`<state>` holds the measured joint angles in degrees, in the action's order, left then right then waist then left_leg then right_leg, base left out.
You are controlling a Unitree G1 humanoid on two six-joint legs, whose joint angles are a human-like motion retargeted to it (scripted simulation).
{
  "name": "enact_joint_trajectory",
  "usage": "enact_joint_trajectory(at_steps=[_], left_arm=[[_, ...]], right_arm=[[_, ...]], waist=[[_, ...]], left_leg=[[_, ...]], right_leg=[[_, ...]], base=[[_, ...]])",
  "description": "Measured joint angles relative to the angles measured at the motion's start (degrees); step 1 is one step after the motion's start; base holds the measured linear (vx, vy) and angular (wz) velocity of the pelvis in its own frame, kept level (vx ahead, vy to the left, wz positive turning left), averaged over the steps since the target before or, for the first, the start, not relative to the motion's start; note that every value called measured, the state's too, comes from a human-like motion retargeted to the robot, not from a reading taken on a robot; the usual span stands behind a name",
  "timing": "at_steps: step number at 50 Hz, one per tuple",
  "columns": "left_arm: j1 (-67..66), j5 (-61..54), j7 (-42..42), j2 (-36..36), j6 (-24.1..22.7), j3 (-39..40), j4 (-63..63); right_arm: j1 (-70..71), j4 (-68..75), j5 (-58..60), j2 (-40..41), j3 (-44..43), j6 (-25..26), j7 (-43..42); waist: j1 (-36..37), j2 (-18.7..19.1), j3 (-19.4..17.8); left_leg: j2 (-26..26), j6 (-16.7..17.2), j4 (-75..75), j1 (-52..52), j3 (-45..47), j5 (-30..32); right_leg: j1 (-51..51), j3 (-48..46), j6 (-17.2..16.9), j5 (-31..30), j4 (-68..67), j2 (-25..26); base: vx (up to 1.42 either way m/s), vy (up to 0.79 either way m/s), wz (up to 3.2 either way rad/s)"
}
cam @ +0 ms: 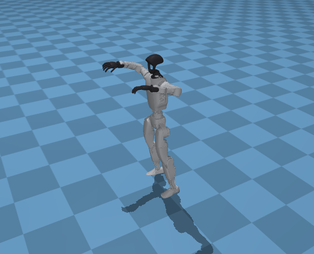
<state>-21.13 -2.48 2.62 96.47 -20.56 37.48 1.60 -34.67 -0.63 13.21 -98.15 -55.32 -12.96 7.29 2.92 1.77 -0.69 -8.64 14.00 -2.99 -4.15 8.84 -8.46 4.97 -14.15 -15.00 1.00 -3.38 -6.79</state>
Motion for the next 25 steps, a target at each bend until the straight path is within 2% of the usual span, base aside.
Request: enact_joint_trajectory(at_steps=[11, 12, 13, 14, 15, 25], left_arm=[[-14.89, -0.51, 0.5, -3.57, 0.16, 16.02, 2.63], [-15.08, 0.96, 1.0, -3.73, 1.38, 16.69, 2.73], [-13.79, 5.58, 2.34, -3.74, 4.98, 16.66, 2.78], [-14.45, 4.06, 1.93, -3.89, 3.97, 17.07, 2.88], [-16.08, -0.52, 0.66, -4.09, 0.66, 17.7, 3.01], [-18.84, -1.63, 0.81, -4.51, 0.11, 20.65, 3.8]], right_arm=[[-13.33, -2.08, -0.79, 1.76, -14.97, 0.06, 0.28], [-13.87, -1.79, -1.7, 1.79, -15.38, 0.52, -0.05], [-13.71, -0.8, -4.21, 1.65, -14.61, 1.84, -1.13], [-14.14, -1.02, -3.47, 1.76, -15.41, 1.45, -0.74], [-14.87, -1.86, -1.1, 1.99, -16.98, 0.19, 0.38], [-19.0, -1.79, -1.62, 2.54, -21.28, 0.09, -0.2]], waist=[[-0.17, 0.33, -0.99], [-0.13, 0.02, -1.93], [-0.03, -0.97, -4.62], [-0.07, -0.62, -3.94], [-0.19, 0.4, -1.58], [0.03, 0.64, -1.41]], left_leg=[[-0.02, -0.04, 0.07, -0.01, 0.04, -0.12], [0.47, -0.64, 0.2, -0.49, 0.02, -0.22], [1.93, -2.44, 0.56, -1.93, -0.01, -0.53], [1.45, -1.84, 0.53, -1.62, -0.03, -0.41], [0.0, -0.04, 0.3, -0.44, -0.04, -0.07], [-0.06, -0.05, 0.05, -0.11, -0.14, -0.33]], right_leg=[[-0.11, -0.01, 0.0, 0.05, -0.12, 0.0], [-0.25, 0.08, 0.0, 0.57, -1.29, -0.65], [-0.63, 0.36, 0.0, 2.11, -4.73, -2.62], [-0.43, 0.23, 0.0, 1.69, -3.75, -1.99], [0.06, -0.11, 0.0, 0.3, -0.56, -0.05], [-0.31, -0.22, 0.0, 0.41, -0.96, -0.07]], base=[[0.0, 0.0, 0.0], [0.03, 0.1, 0.04], [0.03, 0.07, 0.04], [0.0, 0.0, 0.0], [0.0, -0.1, -0.02], [0.0, -0.01, 0.0]])
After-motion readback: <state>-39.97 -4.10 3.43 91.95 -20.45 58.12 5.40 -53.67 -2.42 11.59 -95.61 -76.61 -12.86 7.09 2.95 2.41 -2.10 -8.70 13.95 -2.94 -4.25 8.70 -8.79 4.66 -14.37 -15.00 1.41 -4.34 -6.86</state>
